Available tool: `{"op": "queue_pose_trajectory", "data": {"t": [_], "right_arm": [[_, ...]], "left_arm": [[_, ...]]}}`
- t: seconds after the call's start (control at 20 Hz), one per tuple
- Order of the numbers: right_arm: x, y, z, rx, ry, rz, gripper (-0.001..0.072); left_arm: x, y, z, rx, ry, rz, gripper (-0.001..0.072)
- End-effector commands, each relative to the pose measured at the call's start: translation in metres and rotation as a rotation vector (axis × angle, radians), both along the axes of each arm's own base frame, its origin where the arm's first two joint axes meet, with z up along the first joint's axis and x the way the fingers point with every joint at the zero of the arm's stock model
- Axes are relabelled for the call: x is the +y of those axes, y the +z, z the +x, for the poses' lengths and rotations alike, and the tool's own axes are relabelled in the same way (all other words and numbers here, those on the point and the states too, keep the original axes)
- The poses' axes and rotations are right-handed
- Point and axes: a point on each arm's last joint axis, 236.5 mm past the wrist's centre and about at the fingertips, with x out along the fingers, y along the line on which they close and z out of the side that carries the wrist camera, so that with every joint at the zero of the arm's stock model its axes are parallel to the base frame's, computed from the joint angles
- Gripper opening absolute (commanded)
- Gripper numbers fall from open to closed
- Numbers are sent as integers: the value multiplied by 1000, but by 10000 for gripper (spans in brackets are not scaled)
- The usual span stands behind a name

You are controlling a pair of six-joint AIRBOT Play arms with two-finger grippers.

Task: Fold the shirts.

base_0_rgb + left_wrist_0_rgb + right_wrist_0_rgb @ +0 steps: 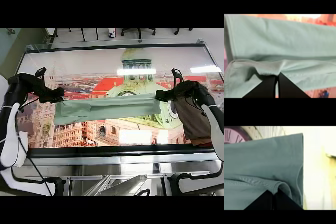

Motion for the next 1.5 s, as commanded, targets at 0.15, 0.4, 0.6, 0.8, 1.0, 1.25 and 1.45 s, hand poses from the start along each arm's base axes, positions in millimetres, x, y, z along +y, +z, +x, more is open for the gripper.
{"op": "queue_pose_trajectory", "data": {"t": [0.15, 0.4, 0.6, 0.8, 1.0, 1.25, 1.45], "right_arm": [[0, -37, 19, 11, -2, -31, 19], [3, -26, 17, 34, 35, -28, 54], [-8, -5, 21, 47, 35, -8, 462], [-27, -18, 12, 150, -8, 66, 549], [-24, -41, -3, 255, 20, 125, 571], [-7, -60, -5, 299, 19, 211, 401], [14, -57, -4, 270, 93, 284, 19]], "left_arm": [[-6, -64, 36, 86, -18, -8, 18], [-21, -54, 60, 33, -48, -8, 18], [-38, -31, 71, -17, -80, -15, 656], [-43, -6, 73, -34, -105, -14, 707], [-44, 20, 68, -28, -111, -26, 707], [-82, 53, 62, -93, -98, -222, 681], [-115, 82, 58, -150, -150, -299, 18]]}}
